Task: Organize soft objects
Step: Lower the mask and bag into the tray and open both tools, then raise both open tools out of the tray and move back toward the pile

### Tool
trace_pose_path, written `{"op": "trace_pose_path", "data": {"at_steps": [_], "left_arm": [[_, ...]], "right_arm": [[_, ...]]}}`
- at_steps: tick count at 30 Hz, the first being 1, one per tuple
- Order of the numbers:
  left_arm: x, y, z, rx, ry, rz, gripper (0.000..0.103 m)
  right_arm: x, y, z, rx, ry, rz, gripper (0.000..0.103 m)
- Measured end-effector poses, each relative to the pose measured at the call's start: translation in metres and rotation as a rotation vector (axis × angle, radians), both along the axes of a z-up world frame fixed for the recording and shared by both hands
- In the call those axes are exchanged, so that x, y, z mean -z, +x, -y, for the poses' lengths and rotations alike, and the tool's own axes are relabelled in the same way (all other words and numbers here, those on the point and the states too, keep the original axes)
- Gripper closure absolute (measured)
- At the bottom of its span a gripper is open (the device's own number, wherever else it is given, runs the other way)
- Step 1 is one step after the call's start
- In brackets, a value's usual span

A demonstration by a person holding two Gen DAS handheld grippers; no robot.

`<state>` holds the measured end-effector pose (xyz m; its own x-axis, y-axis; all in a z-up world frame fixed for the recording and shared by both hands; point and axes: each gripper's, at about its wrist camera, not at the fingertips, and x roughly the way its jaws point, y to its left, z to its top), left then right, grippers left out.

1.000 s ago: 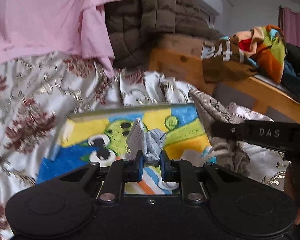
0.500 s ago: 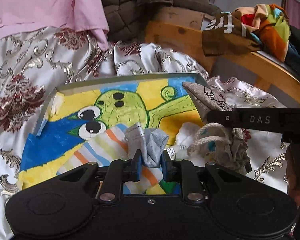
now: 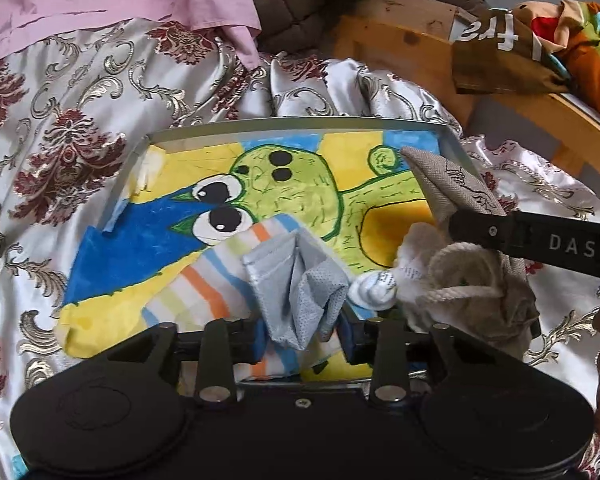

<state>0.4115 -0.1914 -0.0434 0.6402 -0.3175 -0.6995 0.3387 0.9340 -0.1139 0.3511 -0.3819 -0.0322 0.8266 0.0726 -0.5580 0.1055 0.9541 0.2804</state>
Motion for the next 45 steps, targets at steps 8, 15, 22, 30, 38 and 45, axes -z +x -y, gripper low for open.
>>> {"op": "trace_pose_path", "data": {"at_steps": [8,15,22,30,38,45], "left_arm": [[-0.006,-0.005,-0.005,-0.035,0.018,0.021,0.031],[-0.019,-0.016,-0.017,-0.059,0.009,0.059,0.021],[-0.033,-0.032,-0.035,-0.106,-0.015,0.075,0.015],[-0.058,-0.064,-0.057,-0.152,-0.052,0.122,0.008],[-0.087,-0.105,-0.077,-0.191,-0.091,0.177,0.004],[-0.109,-0.150,-0.088,-0.199,-0.109,0.244,0.002]], "right_arm": [[0.003,-0.003,0.002,-0.005,0.031,-0.009,0.022],[-0.004,-0.013,0.009,0.011,0.082,0.014,0.014],[-0.019,-0.030,0.008,-0.004,0.124,0.057,0.007],[-0.038,-0.059,0.001,0.010,0.123,0.108,0.001],[-0.060,-0.102,-0.014,-0.010,0.129,0.190,0.000],[-0.075,-0.145,-0.027,-0.006,0.119,0.254,0.000]]}}
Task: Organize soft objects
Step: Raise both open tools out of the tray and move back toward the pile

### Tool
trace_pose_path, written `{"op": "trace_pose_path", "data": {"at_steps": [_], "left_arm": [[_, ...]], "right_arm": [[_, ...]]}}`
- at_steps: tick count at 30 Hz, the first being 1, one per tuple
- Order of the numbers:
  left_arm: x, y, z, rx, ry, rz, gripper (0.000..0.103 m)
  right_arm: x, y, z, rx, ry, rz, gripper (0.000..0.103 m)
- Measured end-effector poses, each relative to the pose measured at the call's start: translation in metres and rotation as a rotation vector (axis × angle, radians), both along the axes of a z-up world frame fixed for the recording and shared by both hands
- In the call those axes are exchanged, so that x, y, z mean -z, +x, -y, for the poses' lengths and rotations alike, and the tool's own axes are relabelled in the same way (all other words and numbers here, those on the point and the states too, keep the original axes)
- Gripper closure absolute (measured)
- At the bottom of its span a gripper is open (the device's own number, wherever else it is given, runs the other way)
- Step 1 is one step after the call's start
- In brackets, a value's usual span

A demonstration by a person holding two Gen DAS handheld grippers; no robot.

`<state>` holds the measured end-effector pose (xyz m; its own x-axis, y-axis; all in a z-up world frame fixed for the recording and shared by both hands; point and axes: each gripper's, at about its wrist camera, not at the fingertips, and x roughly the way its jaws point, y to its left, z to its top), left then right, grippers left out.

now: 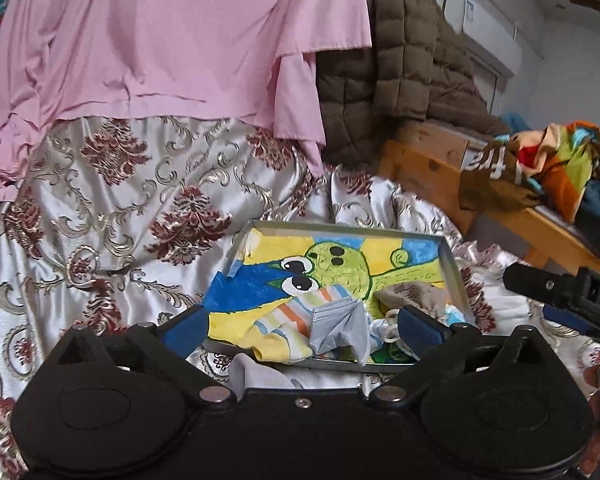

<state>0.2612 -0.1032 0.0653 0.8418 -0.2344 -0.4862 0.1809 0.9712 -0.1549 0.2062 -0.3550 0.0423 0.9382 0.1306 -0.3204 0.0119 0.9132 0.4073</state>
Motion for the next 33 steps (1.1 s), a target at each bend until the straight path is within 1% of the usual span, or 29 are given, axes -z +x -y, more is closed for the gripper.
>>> {"op": "trace_pose_path", "data": {"at_steps": [3,8,14,20,25,33], "left_arm": [[-0.008,-0.020,-0.005,-0.003,-0.007,0.023,0.001],[-0.018,-0.052,-0.013,-0.011,-0.012,0.056,0.001],[-0.024,-0.089,-0.024,-0.019,-0.003,0.096,0.001],[-0.020,-0.121,-0.034,-0.023,-0.012,0.102,0.001],[-0.014,-0.144,-0.040,-0.024,0.000,0.121,0.001],[-0.001,-0.174,-0.054,-0.030,0.014,0.128,0.001]], "right_arm": [[-0.003,-0.018,-0.005,-0.001,0.005,0.027,0.000],[-0.008,-0.042,-0.017,-0.011,-0.016,0.061,0.000],[-0.011,-0.073,-0.033,-0.025,-0.042,0.102,0.000],[-0.008,-0.104,-0.052,-0.061,-0.082,0.113,0.000],[-0.005,-0.123,-0.068,-0.089,-0.148,0.119,0.000],[0.003,-0.143,-0.075,-0.083,-0.167,0.112,0.000]]}}
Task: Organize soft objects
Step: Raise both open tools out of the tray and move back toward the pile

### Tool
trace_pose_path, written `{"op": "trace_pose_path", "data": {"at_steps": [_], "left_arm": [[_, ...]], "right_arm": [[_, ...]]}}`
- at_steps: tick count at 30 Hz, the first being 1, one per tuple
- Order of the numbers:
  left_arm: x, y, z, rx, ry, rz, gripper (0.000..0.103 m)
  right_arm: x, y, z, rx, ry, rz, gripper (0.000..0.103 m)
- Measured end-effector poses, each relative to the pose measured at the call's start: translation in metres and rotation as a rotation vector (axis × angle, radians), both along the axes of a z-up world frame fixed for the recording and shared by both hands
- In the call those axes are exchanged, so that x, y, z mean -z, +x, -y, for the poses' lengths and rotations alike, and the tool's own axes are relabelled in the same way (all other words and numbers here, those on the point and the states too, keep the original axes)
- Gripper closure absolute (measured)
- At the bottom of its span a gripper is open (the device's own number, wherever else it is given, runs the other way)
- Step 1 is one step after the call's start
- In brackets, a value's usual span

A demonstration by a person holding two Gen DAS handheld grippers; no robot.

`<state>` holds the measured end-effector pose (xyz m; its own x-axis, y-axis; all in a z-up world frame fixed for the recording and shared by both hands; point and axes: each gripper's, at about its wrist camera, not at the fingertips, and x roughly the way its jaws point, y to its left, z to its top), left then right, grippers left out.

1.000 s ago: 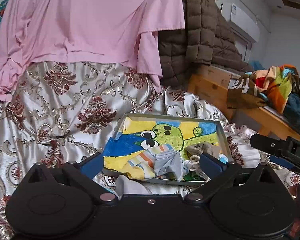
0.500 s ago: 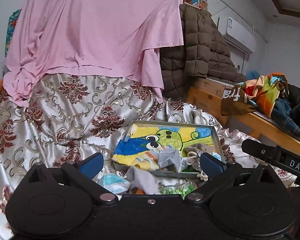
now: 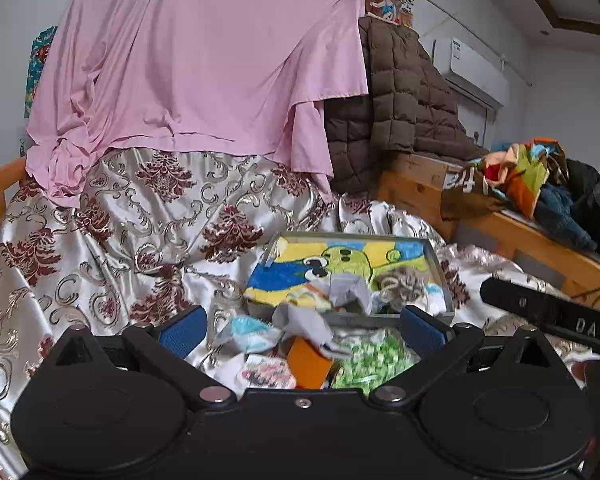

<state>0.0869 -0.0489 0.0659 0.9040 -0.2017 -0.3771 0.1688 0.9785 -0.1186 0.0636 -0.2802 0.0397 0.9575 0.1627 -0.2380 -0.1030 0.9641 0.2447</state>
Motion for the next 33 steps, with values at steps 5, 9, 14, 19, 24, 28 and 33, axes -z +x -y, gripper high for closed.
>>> {"op": "trace_pose_path", "data": {"at_steps": [5,9,14,19,24,28,33], "left_arm": [[0.007,-0.010,-0.007,0.000,0.063,-0.013,0.001],[0.010,-0.015,-0.012,-0.005,0.101,-0.027,0.001],[0.023,-0.020,-0.023,-0.036,0.100,-0.051,0.001],[0.033,-0.023,-0.033,-0.096,0.131,-0.107,0.001],[0.037,-0.026,-0.039,-0.137,0.184,-0.133,0.001],[0.040,-0.026,-0.040,-0.178,0.217,-0.152,0.001],[0.042,-0.025,-0.043,-0.217,0.227,-0.171,0.001]], "right_arm": [[0.007,-0.010,-0.009,0.001,-0.038,-0.021,0.000],[0.011,-0.015,-0.018,-0.043,-0.045,-0.063,0.000],[0.017,-0.021,-0.026,-0.063,-0.046,-0.099,0.000],[0.024,-0.023,-0.035,-0.086,-0.063,-0.144,0.000],[0.030,-0.022,-0.047,-0.113,-0.108,-0.178,0.000],[0.035,-0.022,-0.056,-0.131,-0.146,-0.196,0.000],[0.040,-0.023,-0.066,-0.150,-0.182,-0.215,0.000]]}}
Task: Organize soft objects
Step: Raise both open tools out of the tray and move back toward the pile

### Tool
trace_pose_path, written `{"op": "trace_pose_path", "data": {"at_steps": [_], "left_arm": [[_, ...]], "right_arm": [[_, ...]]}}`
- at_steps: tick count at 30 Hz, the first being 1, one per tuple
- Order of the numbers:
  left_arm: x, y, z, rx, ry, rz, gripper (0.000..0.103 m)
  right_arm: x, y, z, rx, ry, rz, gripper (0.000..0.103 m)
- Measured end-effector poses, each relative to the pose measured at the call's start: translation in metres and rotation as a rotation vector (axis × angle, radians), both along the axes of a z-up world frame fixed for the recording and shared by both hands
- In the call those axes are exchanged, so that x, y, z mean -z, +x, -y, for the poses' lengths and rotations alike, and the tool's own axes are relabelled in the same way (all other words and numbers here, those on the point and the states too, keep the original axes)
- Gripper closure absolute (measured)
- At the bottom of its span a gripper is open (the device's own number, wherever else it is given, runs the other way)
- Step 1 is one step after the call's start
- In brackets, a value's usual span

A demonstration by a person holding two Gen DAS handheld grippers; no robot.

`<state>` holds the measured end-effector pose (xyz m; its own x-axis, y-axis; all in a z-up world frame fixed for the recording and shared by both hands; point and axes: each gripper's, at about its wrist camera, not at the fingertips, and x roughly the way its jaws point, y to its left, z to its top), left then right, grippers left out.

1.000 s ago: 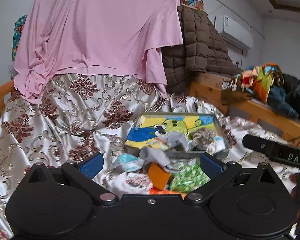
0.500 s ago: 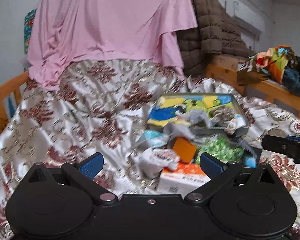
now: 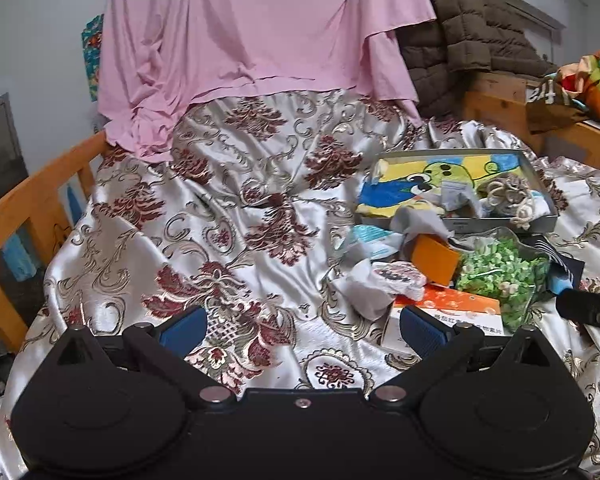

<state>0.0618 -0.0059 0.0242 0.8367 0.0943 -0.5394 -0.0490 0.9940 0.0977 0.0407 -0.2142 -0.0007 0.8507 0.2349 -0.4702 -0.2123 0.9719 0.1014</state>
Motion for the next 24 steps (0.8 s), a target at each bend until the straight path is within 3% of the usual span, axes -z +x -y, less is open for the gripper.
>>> {"op": "trace_pose_path", "data": {"at_steps": [10,24], "left_arm": [[0.004,0.007,-0.008,-0.052,-0.035,-0.062,0.001],[0.016,0.030,-0.021,-0.063,-0.155,-0.176,0.001]], "right_arm": [[0.001,-0.002,-0.018,-0.047,-0.057,-0.014,0.000],[0.020,0.011,-0.047,-0.139,-0.137,-0.085,0.000]]}}
